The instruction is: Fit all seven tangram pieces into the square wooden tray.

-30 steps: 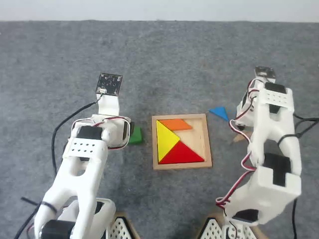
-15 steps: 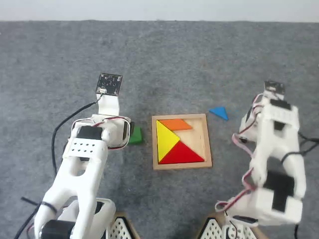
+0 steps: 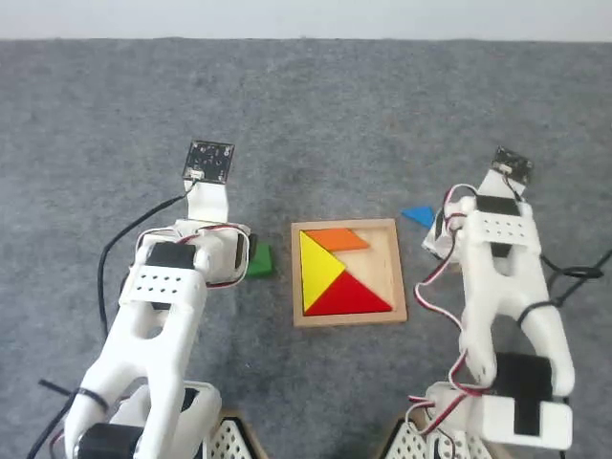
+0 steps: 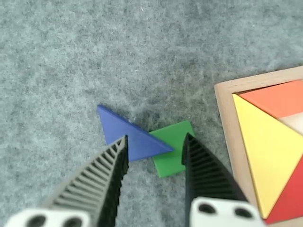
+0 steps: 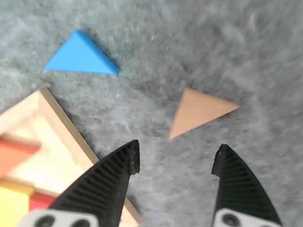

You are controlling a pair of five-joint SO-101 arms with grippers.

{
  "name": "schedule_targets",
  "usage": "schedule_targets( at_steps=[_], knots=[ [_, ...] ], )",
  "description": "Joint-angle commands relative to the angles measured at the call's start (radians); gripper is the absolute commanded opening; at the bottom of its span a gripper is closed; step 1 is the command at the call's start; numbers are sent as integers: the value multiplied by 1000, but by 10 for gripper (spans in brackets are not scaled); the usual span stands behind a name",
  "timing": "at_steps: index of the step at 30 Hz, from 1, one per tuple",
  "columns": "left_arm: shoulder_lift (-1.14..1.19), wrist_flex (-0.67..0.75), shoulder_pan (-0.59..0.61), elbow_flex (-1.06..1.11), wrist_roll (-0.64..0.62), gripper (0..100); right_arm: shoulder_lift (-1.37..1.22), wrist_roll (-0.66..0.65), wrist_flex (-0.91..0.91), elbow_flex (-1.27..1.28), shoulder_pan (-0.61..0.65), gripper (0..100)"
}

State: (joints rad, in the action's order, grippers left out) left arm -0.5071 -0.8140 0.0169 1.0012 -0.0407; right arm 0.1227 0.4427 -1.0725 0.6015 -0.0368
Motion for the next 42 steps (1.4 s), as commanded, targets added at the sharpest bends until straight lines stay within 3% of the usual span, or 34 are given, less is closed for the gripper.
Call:
schedule_targets(
  at_steps=[1, 11, 24, 39, 42],
  knots=[
    [-38, 26, 5, -5, -5, 188, -39, 34, -8, -98, 18, 267],
    [-38, 40, 6, -5, -5, 187, -265, 31, -56, -281, -74, 267],
    [-38, 35, 6, -5, -5, 187, -518, 29, -133, -535, -87, 264],
    [-38, 35, 6, -4, -5, 187, -484, 11, -206, -476, -77, 263],
    [-38, 35, 6, -4, -5, 187, -483, 91, -206, -476, -56, 262]
  ],
)
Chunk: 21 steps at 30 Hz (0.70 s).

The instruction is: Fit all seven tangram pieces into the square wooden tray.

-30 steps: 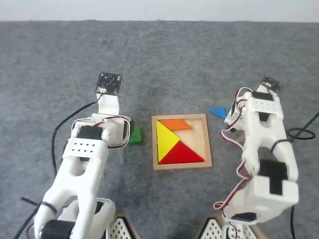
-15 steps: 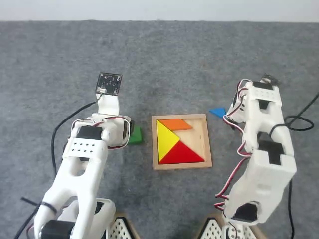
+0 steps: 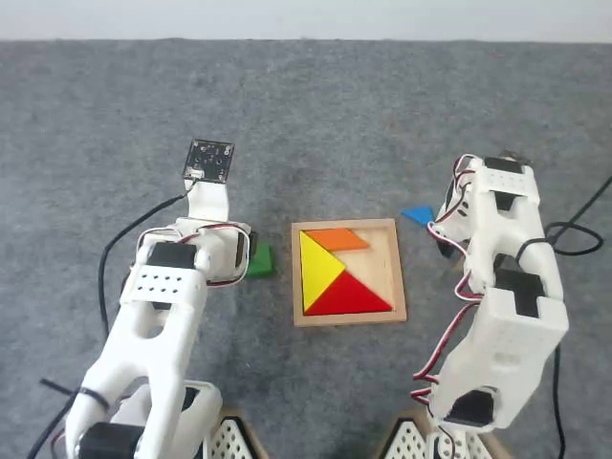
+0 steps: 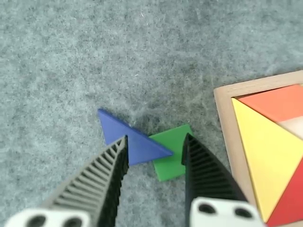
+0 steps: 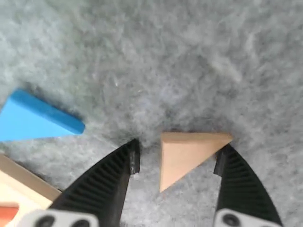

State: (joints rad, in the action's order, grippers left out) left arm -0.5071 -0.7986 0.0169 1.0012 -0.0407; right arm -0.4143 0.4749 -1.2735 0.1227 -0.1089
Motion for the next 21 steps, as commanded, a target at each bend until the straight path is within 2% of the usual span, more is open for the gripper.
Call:
schedule_targets(
  at_steps=[1, 6, 12, 21],
  knots=[
    [-38, 20, 6, -4, -5, 187, 54, 91, -5, 3, 19, 262],
    [-38, 20, 6, -4, -5, 187, 62, 207, 27, 2, 18, 170],
    [-38, 21, 6, -4, -5, 187, 62, 278, 59, 3, -38, 180],
    [-38, 26, 6, 4, -5, 187, 62, 333, 76, 8, -44, 180]
  ],
)
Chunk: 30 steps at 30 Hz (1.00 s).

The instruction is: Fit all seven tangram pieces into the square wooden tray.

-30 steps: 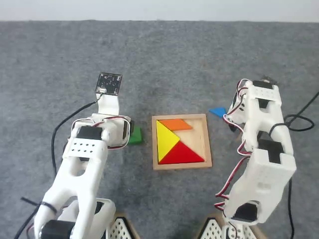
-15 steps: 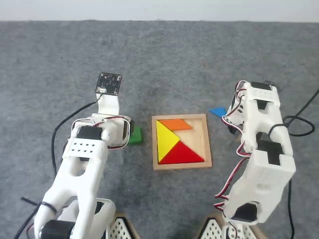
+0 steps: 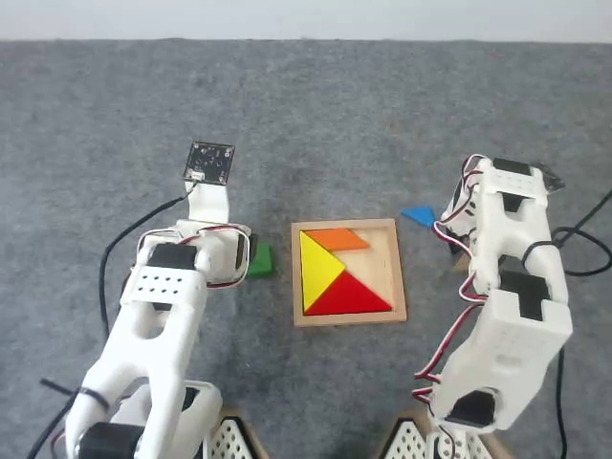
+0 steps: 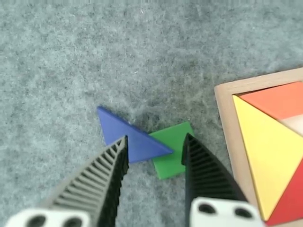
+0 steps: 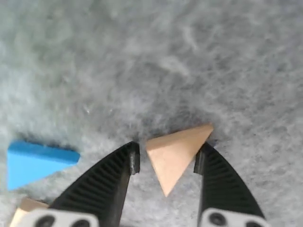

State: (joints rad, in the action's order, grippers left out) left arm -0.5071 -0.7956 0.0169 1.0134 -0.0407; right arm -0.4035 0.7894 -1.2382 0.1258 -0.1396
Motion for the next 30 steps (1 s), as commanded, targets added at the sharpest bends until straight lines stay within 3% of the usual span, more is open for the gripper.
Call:
schedule_targets(
  at_steps=[1, 8, 13, 18, 23, 30],
  knots=[
    [-38, 23, 6, -8, -5, 187, 51, 18, 48, 5, -13, 180],
    [-38, 23, 6, -8, -5, 187, 47, 71, 67, 3, -28, 175],
    [-38, 23, 6, -8, -5, 187, 48, 60, 102, 5, -59, 86],
    [-38, 23, 6, -8, -5, 187, 53, 18, 94, 5, -50, 64],
    [-38, 23, 6, -8, -5, 187, 90, -146, 93, 2, -15, 5],
    [-38, 23, 6, -8, -5, 187, 251, -285, 2, 15, 81, 9]
  ],
)
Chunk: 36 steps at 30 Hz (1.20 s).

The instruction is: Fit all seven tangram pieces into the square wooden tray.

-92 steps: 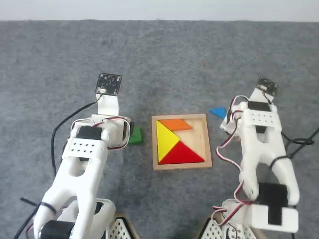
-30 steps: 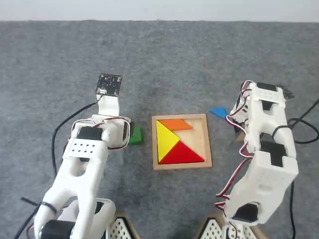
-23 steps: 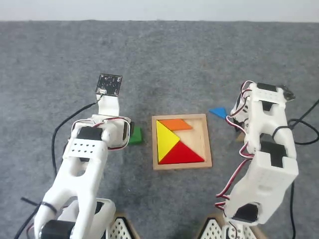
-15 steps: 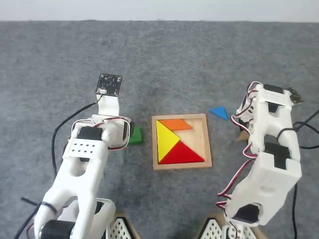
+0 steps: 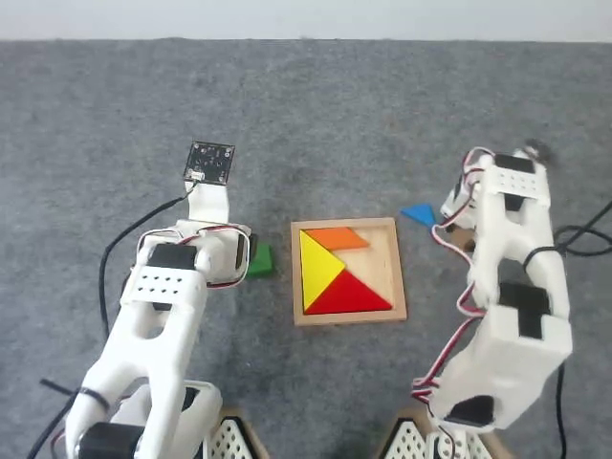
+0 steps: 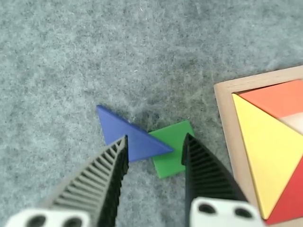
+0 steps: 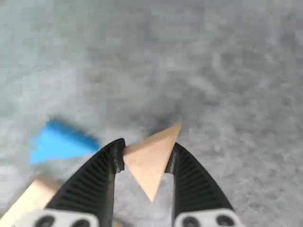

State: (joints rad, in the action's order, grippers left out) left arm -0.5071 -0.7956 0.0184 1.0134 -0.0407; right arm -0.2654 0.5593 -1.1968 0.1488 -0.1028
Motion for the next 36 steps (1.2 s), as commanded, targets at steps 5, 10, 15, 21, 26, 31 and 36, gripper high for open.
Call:
schedule_targets(
  at_steps=[5, 10, 15, 21, 26, 31, 36],
  knots=[
    [-38, 23, 5, -8, -5, 187, 165, -175, -113, -8, 111, 9],
    [-38, 23, 5, -8, -5, 187, 173, -334, -186, -8, 157, 9],
    [-38, 23, 5, -8, -5, 187, 180, -769, -213, -14, 170, 9],
    [-38, 23, -3, -7, -5, 187, 325, -1003, -277, -8, 286, 9],
    [-38, 23, 2, -7, -5, 187, 437, -1094, -332, 0, 481, 9],
    [-38, 23, -3, 1, -5, 187, 383, -1128, -328, 11, 590, 9],
    [-38, 86, -5, 33, -5, 187, 275, -1134, -185, 46, 596, 9]
  ],
)
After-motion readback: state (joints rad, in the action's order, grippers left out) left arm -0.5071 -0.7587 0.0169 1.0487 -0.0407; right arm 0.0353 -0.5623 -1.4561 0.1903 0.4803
